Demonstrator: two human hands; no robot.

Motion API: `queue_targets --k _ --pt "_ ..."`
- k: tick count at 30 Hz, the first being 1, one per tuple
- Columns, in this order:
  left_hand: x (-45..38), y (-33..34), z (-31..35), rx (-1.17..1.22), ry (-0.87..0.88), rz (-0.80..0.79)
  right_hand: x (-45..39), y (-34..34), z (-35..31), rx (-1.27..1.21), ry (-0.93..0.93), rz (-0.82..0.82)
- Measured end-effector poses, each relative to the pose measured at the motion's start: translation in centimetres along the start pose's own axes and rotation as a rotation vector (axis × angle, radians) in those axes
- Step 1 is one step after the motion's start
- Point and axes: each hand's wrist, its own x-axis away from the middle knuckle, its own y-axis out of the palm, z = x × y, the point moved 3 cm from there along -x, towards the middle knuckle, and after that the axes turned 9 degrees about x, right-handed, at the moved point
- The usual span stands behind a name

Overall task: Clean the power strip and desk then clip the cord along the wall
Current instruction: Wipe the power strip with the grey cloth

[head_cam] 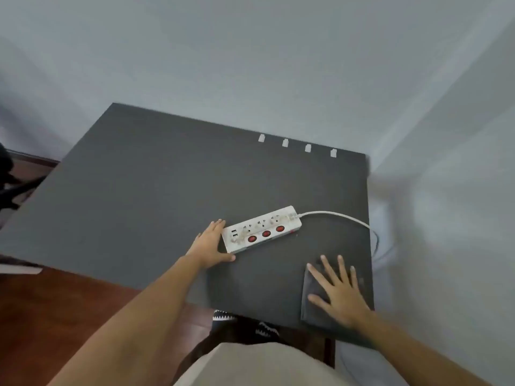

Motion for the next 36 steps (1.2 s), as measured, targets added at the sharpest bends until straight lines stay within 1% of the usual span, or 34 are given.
queue_targets --k 3,5,8,13,15,20,23,25,27,28,31,33,34,35,36 --pt "0.0 0.5 -0.1 0.050 0.000 0.038 0.8 2.0 -0.4 -0.010 0.128 -0.020" --pt "0.1 0.8 0.1 0.101 -0.013 0.085 0.9 3.1 -0.9 -0.039 0.177 -0.003" --pt "-0.2 0.9 0.2 0.137 0.011 0.155 0.0 3.1 -1.7 -0.077 0.248 0.020" --pt "-0.1 1.2 -0.4 0.151 0.035 0.214 -1.1 2.4 -2.5 -0.229 0.398 0.077" --pt "-0.1 1.2 -0.5 0.135 0.046 0.235 -1.4 2.3 -2.7 -0.212 0.398 0.092" --pt "0.0 1.2 -0.7 0.127 0.051 0.255 -1.5 2.9 -3.0 -0.050 0.295 0.066" --pt "0.1 1.3 -0.7 0.126 0.051 0.261 -1.9 3.1 -3.3 -0.135 0.260 0.100" --pt "0.1 1.2 -0.7 0.128 0.055 0.261 -2.4 2.8 -3.8 -0.215 0.265 0.203" --pt "0.0 1.2 -0.7 0.140 0.059 0.265 -3.5 1.5 -4.1 -0.300 0.286 0.353" --pt "0.0 1.2 -0.8 0.146 0.059 0.266 -4.2 0.4 -4.1 -0.384 0.296 0.427" --pt "0.0 1.1 -0.8 0.154 0.062 0.274 -6.9 -4.9 -3.8 -0.651 0.399 0.687" --pt "0.0 1.1 -0.8 0.156 0.062 0.276 -9.1 -8.6 -3.4 -0.733 0.490 0.824" --pt "-0.1 1.1 -0.8 0.157 0.061 0.276 -10.3 -9.9 -3.4 -0.741 0.504 0.853" --pt "-0.1 1.1 -0.8 0.157 0.059 0.276 -11.6 -10.8 -3.7 -0.731 0.484 0.846" --pt "-0.1 1.0 -0.8 0.153 0.054 0.273 -12.9 -11.2 -4.2 -0.722 0.443 0.794"
